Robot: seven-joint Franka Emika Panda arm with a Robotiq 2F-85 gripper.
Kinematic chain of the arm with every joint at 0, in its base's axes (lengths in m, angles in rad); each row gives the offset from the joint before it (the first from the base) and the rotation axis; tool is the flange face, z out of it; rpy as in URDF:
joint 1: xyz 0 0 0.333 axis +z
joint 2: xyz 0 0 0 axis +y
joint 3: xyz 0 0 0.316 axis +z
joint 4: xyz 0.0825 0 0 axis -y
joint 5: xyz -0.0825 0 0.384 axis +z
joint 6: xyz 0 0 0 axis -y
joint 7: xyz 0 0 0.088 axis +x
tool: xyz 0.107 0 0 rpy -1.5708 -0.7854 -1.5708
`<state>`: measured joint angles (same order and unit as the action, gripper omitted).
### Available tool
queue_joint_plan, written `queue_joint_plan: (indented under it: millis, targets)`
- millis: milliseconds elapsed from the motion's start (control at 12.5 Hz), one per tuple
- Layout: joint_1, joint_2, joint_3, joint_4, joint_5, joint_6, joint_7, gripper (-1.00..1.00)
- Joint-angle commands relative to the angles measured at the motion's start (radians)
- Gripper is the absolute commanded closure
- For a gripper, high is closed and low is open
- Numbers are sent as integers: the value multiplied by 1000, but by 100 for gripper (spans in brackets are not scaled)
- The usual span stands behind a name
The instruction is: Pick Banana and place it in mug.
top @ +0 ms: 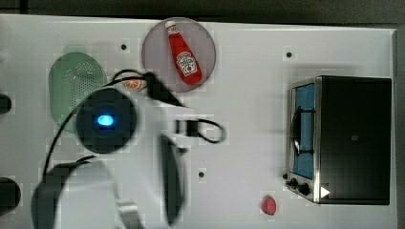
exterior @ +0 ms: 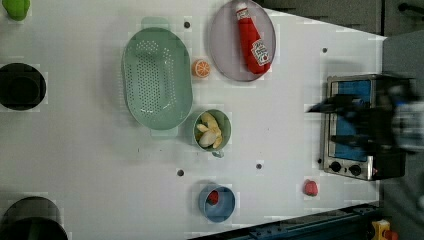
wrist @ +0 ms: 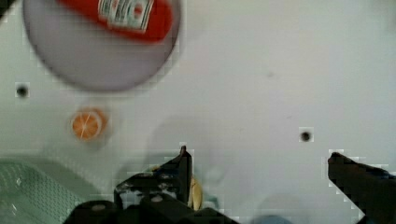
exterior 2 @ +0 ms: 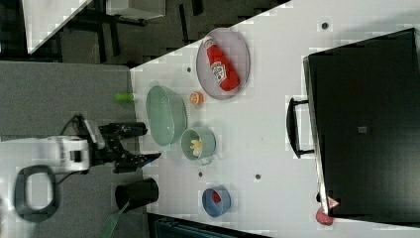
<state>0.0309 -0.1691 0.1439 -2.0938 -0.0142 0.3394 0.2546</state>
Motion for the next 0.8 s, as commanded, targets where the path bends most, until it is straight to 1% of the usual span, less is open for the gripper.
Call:
queue_joint_plan:
  millis: [80,240,400,800]
  targets:
    - [-20,-81,-148,99,7,-162,-59,-100]
    - [-20,-108,-199,140,6,-220,-61,-100]
    - [-20,-118,-221,160,4,-276,-72,-100]
    - [-19,-91,-217,161,4,-266,-92,-100]
